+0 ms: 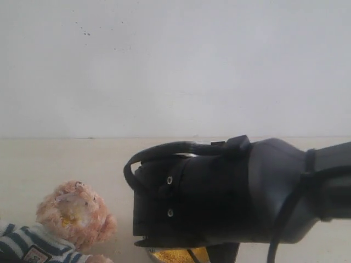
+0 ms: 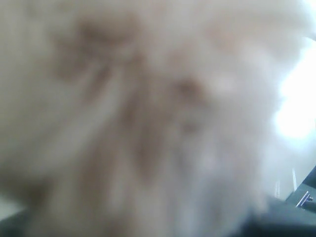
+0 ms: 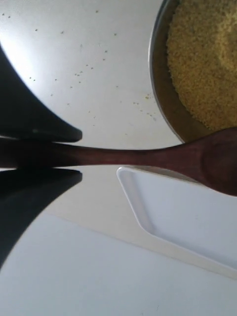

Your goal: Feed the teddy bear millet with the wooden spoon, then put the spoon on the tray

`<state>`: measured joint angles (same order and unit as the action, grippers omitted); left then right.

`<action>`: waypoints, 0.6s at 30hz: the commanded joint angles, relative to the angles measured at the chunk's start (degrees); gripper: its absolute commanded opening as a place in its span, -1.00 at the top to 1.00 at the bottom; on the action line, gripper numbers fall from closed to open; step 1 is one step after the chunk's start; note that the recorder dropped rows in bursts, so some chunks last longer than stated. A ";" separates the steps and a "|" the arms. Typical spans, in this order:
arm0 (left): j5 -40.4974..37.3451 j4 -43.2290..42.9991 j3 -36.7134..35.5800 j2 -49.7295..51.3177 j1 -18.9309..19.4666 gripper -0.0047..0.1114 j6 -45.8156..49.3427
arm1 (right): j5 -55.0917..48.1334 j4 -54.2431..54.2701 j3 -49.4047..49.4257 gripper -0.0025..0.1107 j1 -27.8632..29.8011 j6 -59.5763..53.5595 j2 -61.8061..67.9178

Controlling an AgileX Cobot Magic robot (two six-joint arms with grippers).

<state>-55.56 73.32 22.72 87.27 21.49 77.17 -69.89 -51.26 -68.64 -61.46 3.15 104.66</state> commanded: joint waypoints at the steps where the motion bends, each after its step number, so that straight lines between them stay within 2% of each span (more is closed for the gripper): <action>1: -1.15 0.72 -0.09 0.08 0.13 0.85 0.42 | -0.07 -0.89 0.12 0.91 0.32 -0.14 2.42; 18: -1.15 0.72 -0.09 0.08 0.13 0.85 0.42 | -0.07 -0.43 -0.02 0.91 0.22 4.04 3.98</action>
<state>-55.56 73.32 22.72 87.27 21.49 77.17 -69.79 -52.68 -68.64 -61.33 6.32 108.82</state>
